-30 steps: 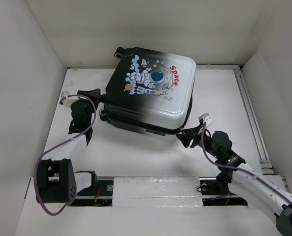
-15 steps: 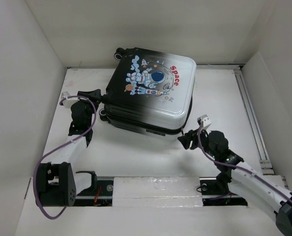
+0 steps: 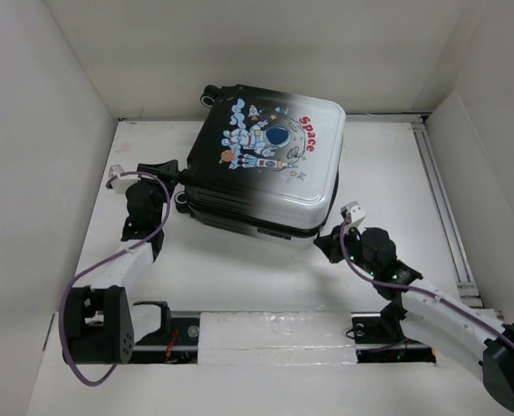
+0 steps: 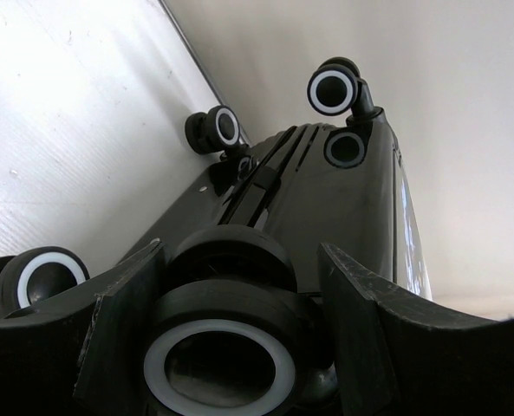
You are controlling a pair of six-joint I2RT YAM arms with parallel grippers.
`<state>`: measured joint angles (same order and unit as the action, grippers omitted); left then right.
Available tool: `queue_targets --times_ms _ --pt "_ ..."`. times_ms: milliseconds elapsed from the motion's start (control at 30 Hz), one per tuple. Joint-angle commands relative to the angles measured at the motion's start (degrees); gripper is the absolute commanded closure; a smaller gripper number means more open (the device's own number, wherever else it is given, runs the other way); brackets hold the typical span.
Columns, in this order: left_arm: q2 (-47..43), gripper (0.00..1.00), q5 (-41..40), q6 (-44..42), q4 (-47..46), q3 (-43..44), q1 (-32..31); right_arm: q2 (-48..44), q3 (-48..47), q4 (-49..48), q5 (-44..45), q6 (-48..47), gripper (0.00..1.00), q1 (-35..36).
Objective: Pack the luggage
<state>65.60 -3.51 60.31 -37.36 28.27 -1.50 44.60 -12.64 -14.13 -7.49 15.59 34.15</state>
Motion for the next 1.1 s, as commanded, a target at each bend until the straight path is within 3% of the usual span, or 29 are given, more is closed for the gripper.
queue_targets --times_ms 0,233,400,467,633,700,800,867,933,967,1033,1067 --pt "-1.6 1.00 5.2 -1.1 -6.3 -1.0 -1.9 -2.2 -1.7 -5.9 -3.0 0.7 1.00 2.0" --pt "-1.6 1.00 6.3 -0.5 -8.2 -2.9 -1.9 -8.7 -4.3 4.0 -3.6 6.7 1.00 14.5" --pt "-3.8 1.00 4.1 -0.5 -8.3 -4.5 -6.1 6.6 -10.3 -4.3 -6.4 6.7 1.00 16.3" --pt "-4.4 1.00 3.4 -0.5 -8.3 -5.1 -7.5 12.8 -14.2 -8.4 -3.8 6.2 1.00 18.5" --pt "-3.9 1.00 5.4 -0.5 -9.6 -6.9 -9.5 16.4 -18.4 -9.3 3.3 3.6 1.00 18.5" --pt "-5.4 1.00 3.6 -1.0 -9.6 -7.5 -10.6 16.4 -20.4 -7.3 1.5 3.0 1.00 16.7" --pt "-5.9 1.00 2.1 -2.0 -7.6 -6.6 -10.6 13.1 -20.1 -0.3 4.5 3.0 1.00 17.3" --pt "-5.9 1.00 2.1 -2.6 -6.8 -6.0 -10.6 5.6 -17.3 4.6 7.3 4.2 0.98 17.8" --pt "-5.9 1.00 2.6 -2.6 -6.8 -5.4 -9.1 -0.7 -12.4 9.0 13.0 5.0 0.88 17.8" --pt "-5.4 1.00 2.6 -3.2 -6.1 -4.6 -9.0 -7.4 -10.8 10.9 14.7 7.0 0.76 17.8" --pt "-4.7 1.00 3.2 -3.2 -6.1 -4.0 -7.7 -16.0 -7.5 20.7 18.9 11.4 0.63 17.8" --pt "-4.7 1.00 3.7 -3.2 -6.1 -3.5 -7.7 -18.2 -6.9 20.7 20.6 13.1 0.61 17.8"
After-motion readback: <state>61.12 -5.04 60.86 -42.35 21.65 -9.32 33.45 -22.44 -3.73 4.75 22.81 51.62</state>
